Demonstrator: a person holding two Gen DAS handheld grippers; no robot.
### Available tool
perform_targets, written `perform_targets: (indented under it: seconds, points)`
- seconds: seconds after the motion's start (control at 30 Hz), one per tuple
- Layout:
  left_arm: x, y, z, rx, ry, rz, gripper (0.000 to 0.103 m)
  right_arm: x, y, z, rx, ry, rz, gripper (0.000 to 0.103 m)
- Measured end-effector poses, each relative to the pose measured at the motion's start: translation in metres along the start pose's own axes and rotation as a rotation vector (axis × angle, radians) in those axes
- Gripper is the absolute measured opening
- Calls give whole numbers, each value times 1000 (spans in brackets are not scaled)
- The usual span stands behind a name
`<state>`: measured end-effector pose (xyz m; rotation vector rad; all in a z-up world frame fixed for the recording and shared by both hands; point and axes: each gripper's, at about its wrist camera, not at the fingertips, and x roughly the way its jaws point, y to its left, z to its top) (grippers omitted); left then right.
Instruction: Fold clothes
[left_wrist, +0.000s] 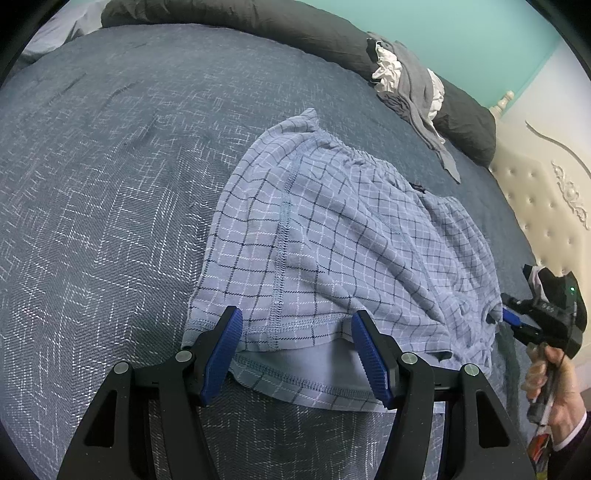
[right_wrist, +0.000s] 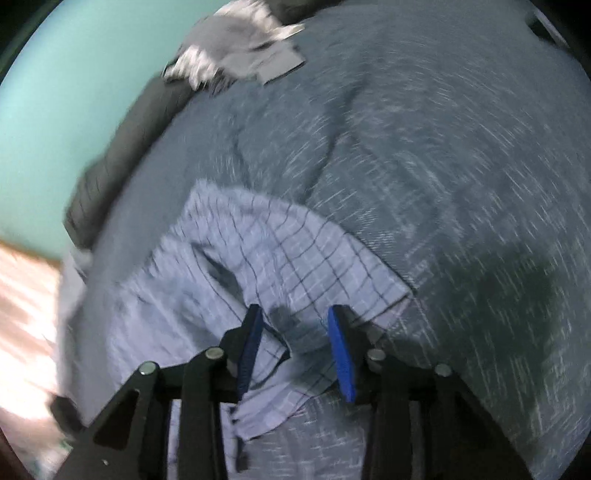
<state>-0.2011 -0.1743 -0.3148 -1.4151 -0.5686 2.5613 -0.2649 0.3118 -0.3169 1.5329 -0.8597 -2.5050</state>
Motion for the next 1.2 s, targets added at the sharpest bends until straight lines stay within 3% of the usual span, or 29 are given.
perform_targets:
  seconds: [0.1, 0.17, 0.43, 0.73, 1.03, 1.2]
  points:
    - [0, 1, 0, -2, 0, -7, 65, 2, 3, -1, -58, 2, -60, 7]
    - [-1, 2, -1, -3, -1, -9, 65, -5, 0, 1, -64, -16, -61, 3]
    - [-1, 1, -1, -2, -1, -5, 65, -33, -11, 8, -83, -89, -65, 3]
    - [0, -2, -3, -6, -2, -5, 65, -61, -42, 16, 62, -210, 6, 2]
    - [-16, 6, 4, -61, -21, -14, 66, -39, -63, 25, 137, -138, 46, 3]
    - [-35, 21, 6, -85, -56, 1, 66, -50, -63, 21, 168, -211, 68, 6]
